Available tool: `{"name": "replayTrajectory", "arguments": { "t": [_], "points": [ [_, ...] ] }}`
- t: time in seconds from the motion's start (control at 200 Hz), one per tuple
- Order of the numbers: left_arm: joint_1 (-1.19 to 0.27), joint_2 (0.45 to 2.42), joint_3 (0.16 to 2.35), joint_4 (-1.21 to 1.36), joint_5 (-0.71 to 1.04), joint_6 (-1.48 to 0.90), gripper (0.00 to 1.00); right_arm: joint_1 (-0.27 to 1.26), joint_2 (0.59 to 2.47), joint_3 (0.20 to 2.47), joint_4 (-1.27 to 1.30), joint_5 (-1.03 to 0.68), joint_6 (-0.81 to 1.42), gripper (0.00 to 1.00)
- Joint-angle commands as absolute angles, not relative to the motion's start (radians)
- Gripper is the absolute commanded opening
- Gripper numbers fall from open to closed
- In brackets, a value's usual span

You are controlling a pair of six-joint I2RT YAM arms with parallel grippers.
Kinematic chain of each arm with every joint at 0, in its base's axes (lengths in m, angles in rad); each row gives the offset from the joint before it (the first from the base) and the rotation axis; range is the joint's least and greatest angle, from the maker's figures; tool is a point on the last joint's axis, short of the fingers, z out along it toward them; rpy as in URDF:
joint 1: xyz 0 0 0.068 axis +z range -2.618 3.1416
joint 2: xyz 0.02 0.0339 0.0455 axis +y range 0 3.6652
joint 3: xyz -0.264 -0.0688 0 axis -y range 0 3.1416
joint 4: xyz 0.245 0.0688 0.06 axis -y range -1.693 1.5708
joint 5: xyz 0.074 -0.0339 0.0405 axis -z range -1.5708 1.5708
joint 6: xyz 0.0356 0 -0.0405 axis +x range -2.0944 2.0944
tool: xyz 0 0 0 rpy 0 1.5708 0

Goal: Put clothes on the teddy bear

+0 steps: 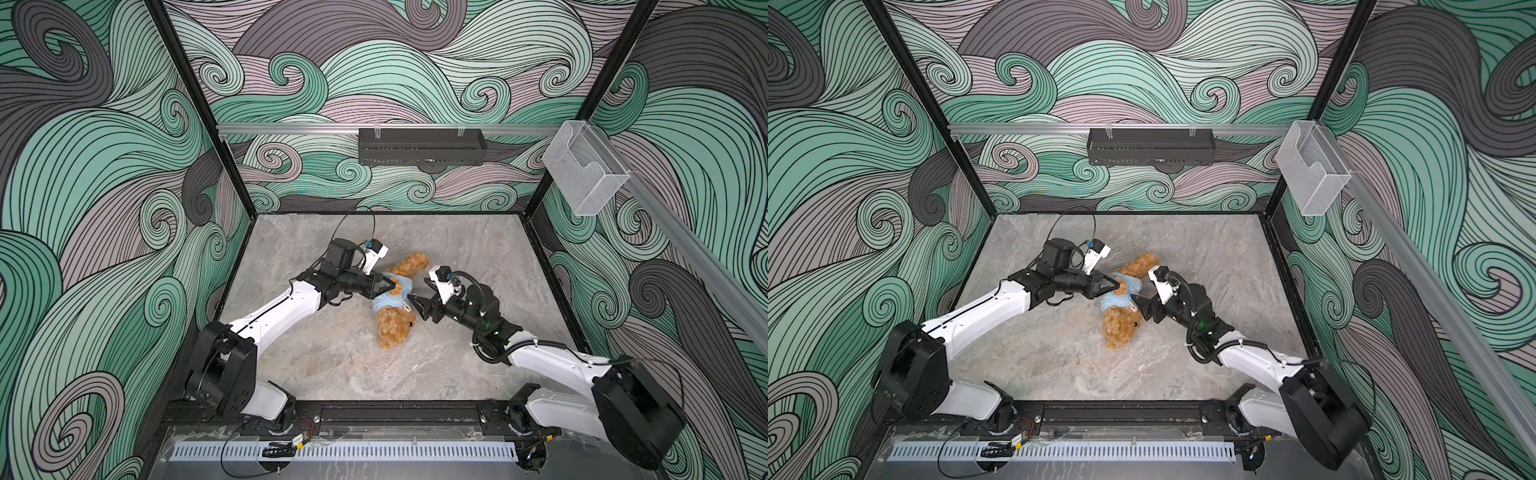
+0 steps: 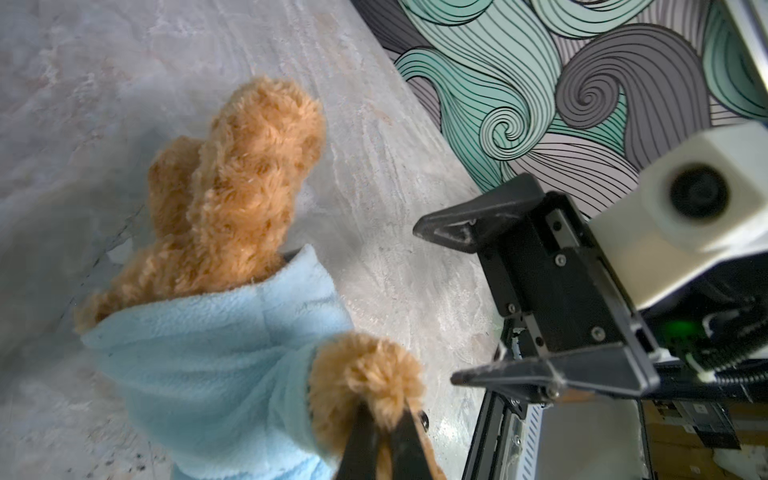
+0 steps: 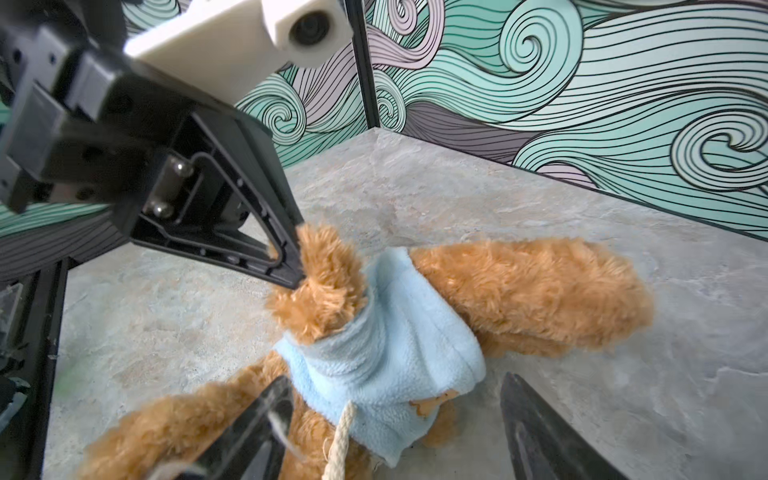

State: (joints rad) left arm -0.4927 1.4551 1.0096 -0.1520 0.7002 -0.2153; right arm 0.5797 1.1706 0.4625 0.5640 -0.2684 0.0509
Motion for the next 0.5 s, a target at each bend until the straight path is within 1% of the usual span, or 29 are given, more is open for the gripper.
{"name": "replayTrajectory", "arguments": {
  "t": [0.0, 0.075, 0.15, 0.27, 0.37, 0.49],
  "points": [
    [-0.486, 1.467, 1.067, -0.140, 0.804, -0.150, 0.00, 0.486, 1.151, 0.532, 0.338, -0.356, 0.109, 0.78],
    [-0.486, 1.468, 1.085, -0.147, 0.818, -0.126, 0.00, 0.428, 1.178, 0.585, 0.264, -0.439, 0.134, 0.72],
    [-0.486, 1.472, 1.104, -0.171, 0.833, -0.098, 0.00, 0.409, 1.211, 0.609, 0.236, -0.472, 0.153, 0.67],
    [-0.486, 1.490, 1.118, -0.190, 0.847, -0.083, 0.00, 0.407, 1.298, 0.624, 0.277, -0.559, 0.172, 0.58],
    [-0.486, 1.499, 1.118, -0.187, 0.860, -0.085, 0.00, 0.415, 1.379, 0.656, 0.346, -0.631, 0.212, 0.56],
    [-0.486, 1.508, 1.120, -0.190, 0.866, -0.084, 0.00, 0.437, 1.445, 0.696, 0.384, -0.650, 0.221, 0.55]
  ]
}}
